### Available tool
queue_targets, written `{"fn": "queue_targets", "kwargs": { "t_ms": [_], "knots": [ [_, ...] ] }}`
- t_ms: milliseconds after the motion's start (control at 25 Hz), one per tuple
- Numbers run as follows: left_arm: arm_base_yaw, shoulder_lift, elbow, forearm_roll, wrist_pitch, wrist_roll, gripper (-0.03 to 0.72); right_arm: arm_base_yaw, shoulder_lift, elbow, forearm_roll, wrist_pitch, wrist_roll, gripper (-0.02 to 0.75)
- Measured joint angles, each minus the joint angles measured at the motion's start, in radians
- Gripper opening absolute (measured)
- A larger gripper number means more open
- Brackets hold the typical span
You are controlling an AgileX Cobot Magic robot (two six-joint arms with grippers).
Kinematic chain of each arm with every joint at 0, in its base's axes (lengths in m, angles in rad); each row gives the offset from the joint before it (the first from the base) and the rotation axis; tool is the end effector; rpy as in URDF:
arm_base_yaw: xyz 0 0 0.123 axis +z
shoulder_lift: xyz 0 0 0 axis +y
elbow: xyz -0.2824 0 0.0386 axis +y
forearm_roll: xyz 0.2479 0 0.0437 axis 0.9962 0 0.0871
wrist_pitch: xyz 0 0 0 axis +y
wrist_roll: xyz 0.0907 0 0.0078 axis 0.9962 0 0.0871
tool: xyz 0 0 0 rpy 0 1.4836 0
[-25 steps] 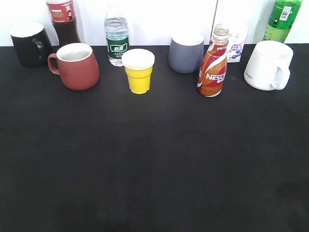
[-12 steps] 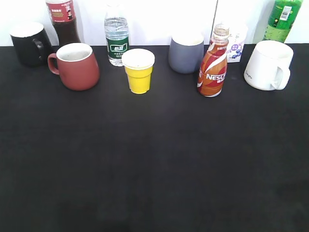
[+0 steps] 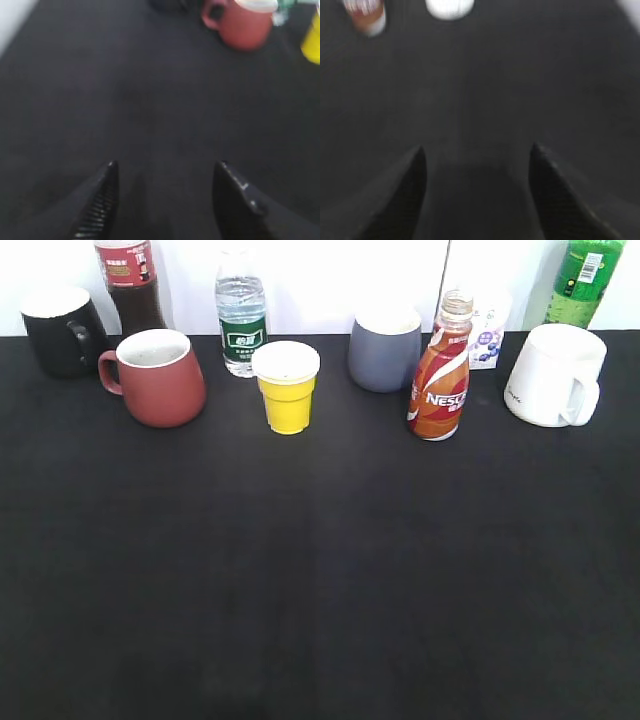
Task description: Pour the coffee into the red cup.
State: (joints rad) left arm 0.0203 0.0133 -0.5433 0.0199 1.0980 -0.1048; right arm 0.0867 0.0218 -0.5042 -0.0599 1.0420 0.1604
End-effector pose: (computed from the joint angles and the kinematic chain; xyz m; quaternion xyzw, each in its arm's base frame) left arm -0.0094 0.0014 0.2862 -0.0542 0.8534 -0.0120 0.5183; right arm -0.0008 -0.0048 0.2800 0.0320 0.8520 0.0346 0.5215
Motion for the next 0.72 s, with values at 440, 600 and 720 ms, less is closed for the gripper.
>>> {"fn": "queue_targets", "kwargs": {
  "t_ms": [440, 600, 720],
  "knots": [
    [0.008, -0.019, 0.002, 0.0, -0.001, 0.0, 0.378, 0.0, -0.031, 0.001, 0.0, 0.001, 0.0, 0.505],
    [0.008, -0.019, 0.002, 0.0, -0.002, 0.0, 0.316, 0.0, -0.031, 0.001, 0.001, 0.001, 0.0, 0.505],
    [0.008, -0.019, 0.002, 0.0, -0.003, 0.0, 0.251, 0.0, -0.031, 0.001, 0.001, 0.001, 0.0, 0.505]
  ]
}}
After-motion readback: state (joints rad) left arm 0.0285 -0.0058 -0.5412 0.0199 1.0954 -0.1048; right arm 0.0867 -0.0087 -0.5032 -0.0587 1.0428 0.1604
